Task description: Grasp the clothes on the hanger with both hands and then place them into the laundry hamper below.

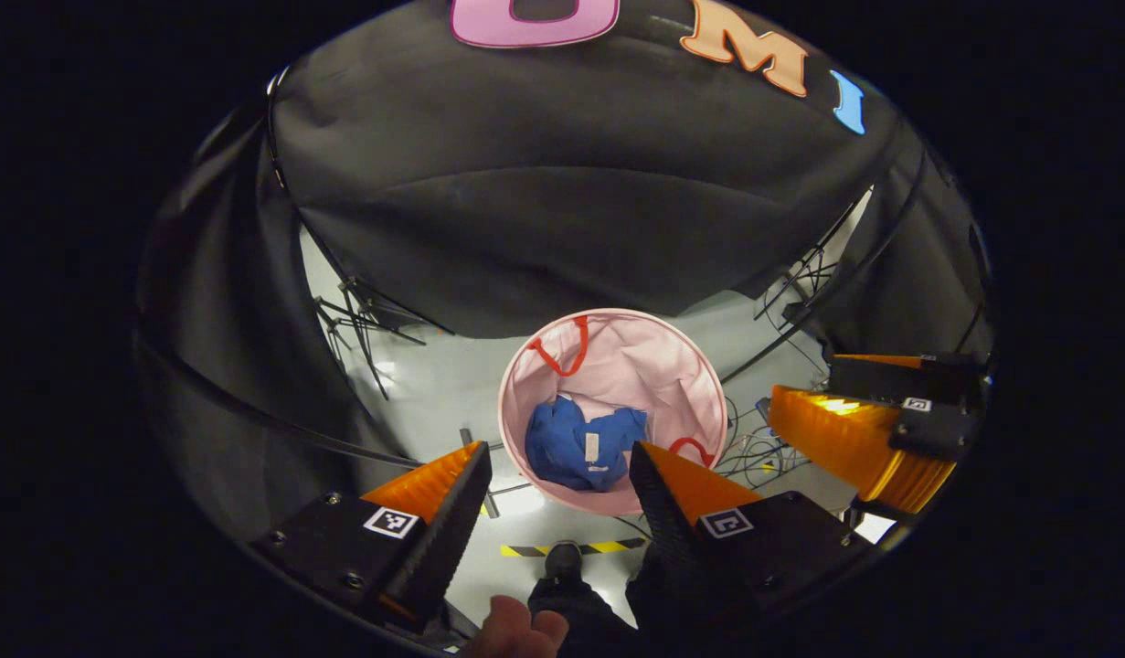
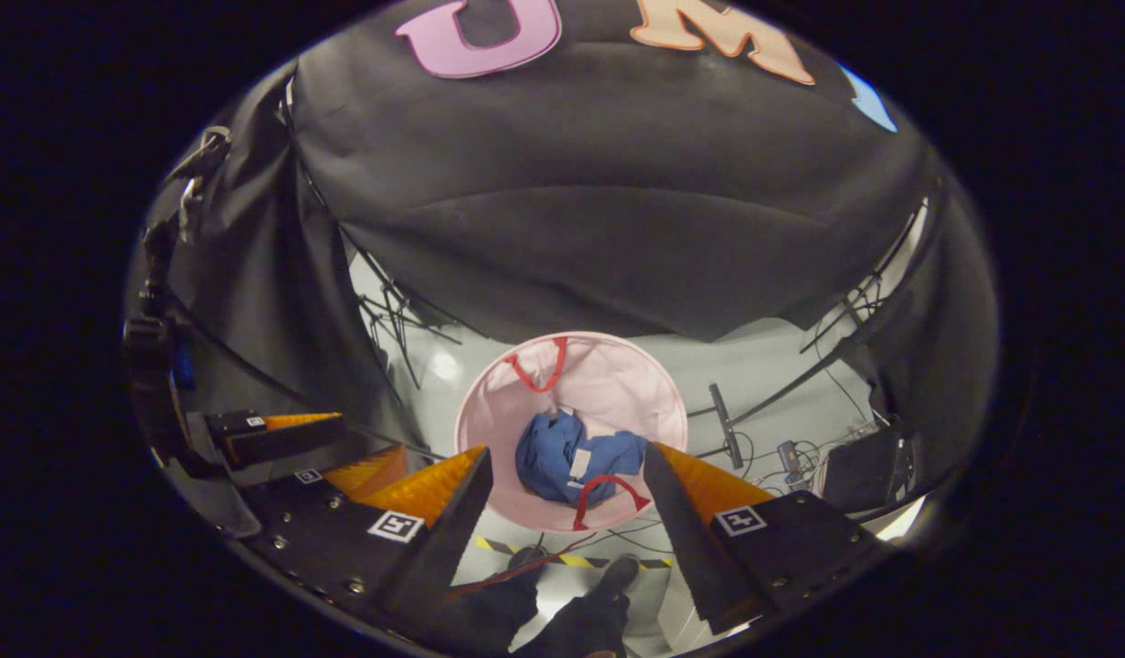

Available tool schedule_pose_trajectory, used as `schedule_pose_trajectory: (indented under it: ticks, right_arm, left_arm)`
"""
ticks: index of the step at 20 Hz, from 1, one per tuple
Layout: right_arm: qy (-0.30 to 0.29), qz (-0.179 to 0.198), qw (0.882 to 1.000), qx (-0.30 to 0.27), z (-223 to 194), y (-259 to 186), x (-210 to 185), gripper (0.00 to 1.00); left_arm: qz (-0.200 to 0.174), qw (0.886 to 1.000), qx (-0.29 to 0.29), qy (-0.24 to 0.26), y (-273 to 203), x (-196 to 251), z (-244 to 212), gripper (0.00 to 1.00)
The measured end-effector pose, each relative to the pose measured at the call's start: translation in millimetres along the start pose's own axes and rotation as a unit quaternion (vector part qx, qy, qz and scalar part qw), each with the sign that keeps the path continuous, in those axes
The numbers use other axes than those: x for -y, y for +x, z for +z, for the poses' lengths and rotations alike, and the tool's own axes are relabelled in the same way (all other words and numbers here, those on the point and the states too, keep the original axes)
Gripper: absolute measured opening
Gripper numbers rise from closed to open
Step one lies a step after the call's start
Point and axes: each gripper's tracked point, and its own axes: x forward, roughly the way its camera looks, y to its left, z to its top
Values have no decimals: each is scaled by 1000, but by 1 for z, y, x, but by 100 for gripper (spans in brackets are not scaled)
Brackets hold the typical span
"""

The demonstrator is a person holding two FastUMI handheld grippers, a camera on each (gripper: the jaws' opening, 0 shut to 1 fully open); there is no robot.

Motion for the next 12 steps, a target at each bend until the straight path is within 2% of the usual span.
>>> schedule_pose_trajectory:
  ticks: [5, 6, 8, 9, 10, 11, 12]
  right_arm:
    - [-5, 14, 999, 35, -6, -45, -5, 100]
    - [-4, 19, 999, 39, -8, -56, -3, 95]
    - [-1, 23, 998, 55, -7, -79, 2, 95]
    - [-6, 26, 998, 64, -6, -91, 3, 100]
    - [-13, 28, 997, 72, -4, -103, 5, 100]
    - [-21, 30, 996, 83, -1, -117, 9, 95]
    - [-25, 32, 995, 94, 3, -130, 11, 100]
  left_arm:
    - [30, 999, 31, 22, -36, 3, -2, 96]
    - [39, 998, 34, 21, -48, 6, -2, 95]
    - [44, 997, 67, 12, -69, 12, 8, 99]
    - [49, 995, 87, 11, -81, 15, 14, 99]
    - [50, 994, 101, 13, -92, 16, 17, 100]
    - [53, 992, 112, 13, -104, 20, 16, 100]
    - [62, 990, 128, 11, -114, 18, 20, 100]
